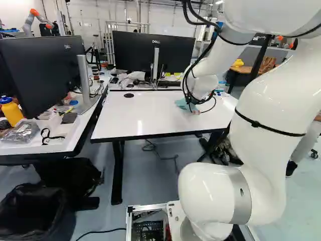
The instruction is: Clean the table with the green towel
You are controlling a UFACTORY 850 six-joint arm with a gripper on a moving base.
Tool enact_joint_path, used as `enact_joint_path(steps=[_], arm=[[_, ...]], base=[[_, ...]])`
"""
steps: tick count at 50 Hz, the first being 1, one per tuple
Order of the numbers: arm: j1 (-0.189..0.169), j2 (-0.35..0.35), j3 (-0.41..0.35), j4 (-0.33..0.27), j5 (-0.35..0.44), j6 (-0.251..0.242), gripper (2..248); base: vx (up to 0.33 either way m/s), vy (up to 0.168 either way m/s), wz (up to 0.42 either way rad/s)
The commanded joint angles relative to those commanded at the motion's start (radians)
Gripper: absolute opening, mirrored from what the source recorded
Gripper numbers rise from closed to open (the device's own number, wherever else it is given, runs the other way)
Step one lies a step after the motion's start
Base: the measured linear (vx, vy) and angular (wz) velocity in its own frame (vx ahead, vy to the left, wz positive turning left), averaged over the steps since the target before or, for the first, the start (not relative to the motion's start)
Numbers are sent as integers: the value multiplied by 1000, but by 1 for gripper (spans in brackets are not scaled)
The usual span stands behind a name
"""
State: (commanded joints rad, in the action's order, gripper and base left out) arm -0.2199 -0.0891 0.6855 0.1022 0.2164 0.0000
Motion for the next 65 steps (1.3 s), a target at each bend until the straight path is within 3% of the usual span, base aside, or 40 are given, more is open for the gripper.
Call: enact_joint_path(steps=[11, 36, 65], arm=[[20, 45, -48, 0, 0, 0, 45], [19, 47, -47, 0, 0, 0, 45], [-45, 11, 61, 0, 0, 0, 45]], base=[[0, 0, 0], [0, 0, 0], [0, 0, 0]])
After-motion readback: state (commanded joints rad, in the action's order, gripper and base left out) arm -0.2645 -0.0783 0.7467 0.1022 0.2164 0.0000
